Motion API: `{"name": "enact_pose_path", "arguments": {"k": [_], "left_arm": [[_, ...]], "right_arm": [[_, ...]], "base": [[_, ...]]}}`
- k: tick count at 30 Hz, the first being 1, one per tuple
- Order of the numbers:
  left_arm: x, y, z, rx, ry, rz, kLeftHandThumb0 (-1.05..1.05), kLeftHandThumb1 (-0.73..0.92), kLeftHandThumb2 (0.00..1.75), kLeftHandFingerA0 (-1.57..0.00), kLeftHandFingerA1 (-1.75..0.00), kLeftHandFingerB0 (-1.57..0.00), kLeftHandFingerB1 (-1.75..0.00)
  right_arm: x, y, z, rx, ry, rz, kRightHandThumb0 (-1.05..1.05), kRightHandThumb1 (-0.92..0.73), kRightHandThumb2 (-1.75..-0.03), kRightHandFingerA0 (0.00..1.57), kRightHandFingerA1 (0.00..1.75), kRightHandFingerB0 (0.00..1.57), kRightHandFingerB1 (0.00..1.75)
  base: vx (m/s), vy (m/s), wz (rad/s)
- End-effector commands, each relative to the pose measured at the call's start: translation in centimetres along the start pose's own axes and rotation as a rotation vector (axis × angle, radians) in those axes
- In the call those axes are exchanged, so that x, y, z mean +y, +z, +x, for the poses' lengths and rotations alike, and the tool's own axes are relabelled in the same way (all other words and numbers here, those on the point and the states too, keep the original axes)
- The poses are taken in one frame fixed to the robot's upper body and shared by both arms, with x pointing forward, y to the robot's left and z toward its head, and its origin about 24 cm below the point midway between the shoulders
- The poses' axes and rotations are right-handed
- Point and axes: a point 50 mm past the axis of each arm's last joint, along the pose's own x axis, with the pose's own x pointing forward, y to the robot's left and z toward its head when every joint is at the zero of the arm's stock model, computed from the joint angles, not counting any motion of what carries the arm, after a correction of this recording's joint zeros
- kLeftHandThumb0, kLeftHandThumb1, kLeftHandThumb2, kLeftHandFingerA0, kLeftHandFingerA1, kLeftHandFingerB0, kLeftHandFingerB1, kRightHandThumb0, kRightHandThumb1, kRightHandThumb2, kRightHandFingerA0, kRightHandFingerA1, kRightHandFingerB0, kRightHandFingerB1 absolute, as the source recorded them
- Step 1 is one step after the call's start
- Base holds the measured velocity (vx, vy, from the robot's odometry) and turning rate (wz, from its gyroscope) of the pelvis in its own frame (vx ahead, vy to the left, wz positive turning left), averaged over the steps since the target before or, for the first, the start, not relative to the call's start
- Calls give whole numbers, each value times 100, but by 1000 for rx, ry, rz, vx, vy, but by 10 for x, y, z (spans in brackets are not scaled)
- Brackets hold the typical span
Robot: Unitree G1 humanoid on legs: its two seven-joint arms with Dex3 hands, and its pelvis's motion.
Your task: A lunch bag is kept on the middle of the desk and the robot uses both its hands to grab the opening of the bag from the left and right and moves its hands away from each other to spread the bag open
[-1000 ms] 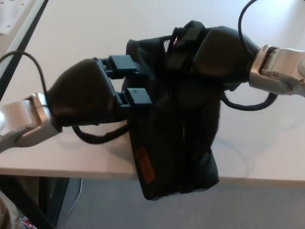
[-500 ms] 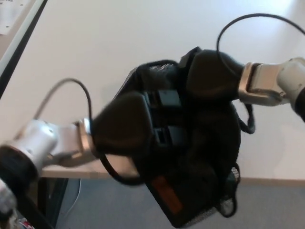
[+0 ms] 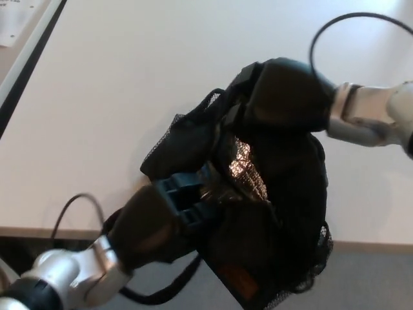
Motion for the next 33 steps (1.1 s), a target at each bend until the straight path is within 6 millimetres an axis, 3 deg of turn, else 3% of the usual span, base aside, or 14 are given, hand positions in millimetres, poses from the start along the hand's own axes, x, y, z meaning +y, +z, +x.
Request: {"name": "enact_pose_path", "arguments": {"k": [1, 3, 5, 7, 8, 16, 17, 19, 23, 24, 26, 27, 28, 33], "left_arm": [[6, -19, -70, 230, -113, 0, -14, 39, 117, -127, -139, -106, -124], [11, -23, -78, 241, -140, 10, -10, 29, 150, -109, -169, -99, -145], [19, -27, -91, 271, -147, 20, -16, 41, 117, -127, -137, -106, -121], [25, -32, -94, 293, -147, 43, -18, 40, 116, -125, -138, -103, -121], [29, -33, -101, 306, -158, 44, -16, 41, 125, -102, -162, -92, -135], [64, -43, -135, 351, -132, 107, -12, 46, 116, -98, -166, -87, -148], [71, -44, -139, 353, -124, 119, -14, 47, 115, -125, -138, -104, -123], [83, -49, -142, 366, -117, 144, -11, 41, 126, -99, -162, -91, -144], [93, -54, -141, 373, -102, 153, -13, 43, 126, -99, -160, -90, -142], [94, -54, -140, 367, -98, 155, -14, 46, 115, -122, -133, -103, -119], [98, -55, -138, 347, -86, 169, -14, 46, 114, -121, -132, -103, -119], [100, -57, -136, 340, -82, 177, -14, 46, 119, -99, -159, -89, -144], [101, -57, -135, 334, -82, 180, -18, 45, 114, -123, -135, -103, -122], [106, -61, -109, 242, -82, 189, -18, 38, 116, -124, -136, -108, -123]], "right_arm": [[-7, -29, -54, 141, -64, 50, -26, -55, -56, 83, 169, 72, 155], [-6, -33, -65, 165, -57, 53, -27, -47, -59, 96, 166, 88, 152], [-4, -38, -81, 211, -48, 68, -28, -53, -58, 83, 164, 76, 150], [-2, -41, -99, 241, -36, 58, -34, -50, -64, 91, 155, 77, 137], [2, -39, -108, 243, -38, 66, -24, -53, -56, 90, 156, 78, 147], [46, -4, -176, 301, -2, 220, -29, -50, -63, 90, 160, 84, 146], [53, 3, -186, 305, 18, 230, -26, -47, -62, 92, 157, 86, 145], [65, 16, -201, 317, 56, 263, -23, -48, -62, 91, 156, 84, 143], [75, 27, -207, 327, 62, 288, -19, -44, -68, 93, 160, 85, 145], [76, 28, -207, 326, 64, 290, -21, -46, -65, 94, 155, 88, 139], [77, 28, -204, 324, 61, 291, -23, -47, -63, 92, 155, 86, 139], [76, 27, -200, 318, 53, 286, -24, -47, -62, 91, 155, 86, 140], [76, 26, -197, 314, 50, 284, -25, -46, -61, 97, 148, 91, 135], [66, 16, -165, 253, 20, 254, -23, -47, -63, 93, 157, 86, 144]], "base": [[0, 0, 0], [0, 0, 0], [0, 0, 0], [0, 0, 0], [0, 0, 0], [0, 0, 0], [0, 0, 0], [0, 0, 0], [0, 0, 0], [0, 0, 0], [0, 0, 0], [0, 0, 0], [0, 0, 0], [0, 0, 0]]}}
